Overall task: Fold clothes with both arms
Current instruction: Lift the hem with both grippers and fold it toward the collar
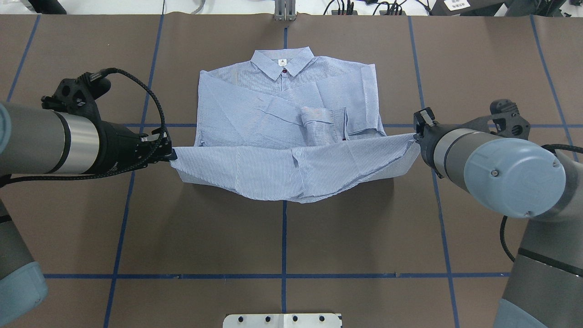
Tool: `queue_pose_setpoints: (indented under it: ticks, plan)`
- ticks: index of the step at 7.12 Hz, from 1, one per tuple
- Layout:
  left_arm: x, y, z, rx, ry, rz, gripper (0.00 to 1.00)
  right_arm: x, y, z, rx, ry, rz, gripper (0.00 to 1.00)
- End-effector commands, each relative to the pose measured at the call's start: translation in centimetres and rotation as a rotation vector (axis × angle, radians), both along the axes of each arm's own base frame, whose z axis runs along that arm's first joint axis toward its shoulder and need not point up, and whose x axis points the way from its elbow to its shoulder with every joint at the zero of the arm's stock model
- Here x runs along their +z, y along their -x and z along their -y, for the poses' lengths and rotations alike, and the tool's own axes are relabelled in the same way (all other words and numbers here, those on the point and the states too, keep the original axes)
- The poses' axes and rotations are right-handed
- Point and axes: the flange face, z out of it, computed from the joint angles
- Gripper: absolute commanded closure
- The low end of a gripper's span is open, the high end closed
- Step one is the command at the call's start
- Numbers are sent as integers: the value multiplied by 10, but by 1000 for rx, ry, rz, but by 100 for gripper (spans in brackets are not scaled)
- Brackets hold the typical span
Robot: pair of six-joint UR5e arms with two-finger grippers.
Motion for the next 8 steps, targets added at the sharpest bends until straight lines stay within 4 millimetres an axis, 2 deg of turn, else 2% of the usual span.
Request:
queue_pose_setpoints:
  ticks: [1, 2, 3, 4, 5, 6, 7, 8]
  plan:
    - [6, 15, 24, -56, 5, 18, 100, -10, -9, 29, 61, -5, 9, 100]
    - [16, 2, 43, -67, 20, 45, 100, -10, 2, 53, 79, 2, -12, 100]
    - [16, -13, 70, -81, 15, 64, 100, -8, 18, 80, 99, 14, -34, 100]
    - [14, -20, 93, -99, 17, 73, 100, -3, 21, 95, 101, 16, -64, 100]
    - [13, -37, 120, -114, 17, 75, 100, 6, 26, 103, 107, 31, -87, 100]
    - [32, -58, 150, -127, 14, 70, 100, 12, 40, 115, 108, 47, -109, 100]
    - [52, -60, 184, -162, 5, 60, 100, 12, 51, 134, 124, 42, -100, 100]
    - [66, -73, 201, -166, 12, 69, 100, 27, 58, 153, 138, 34, -89, 100]
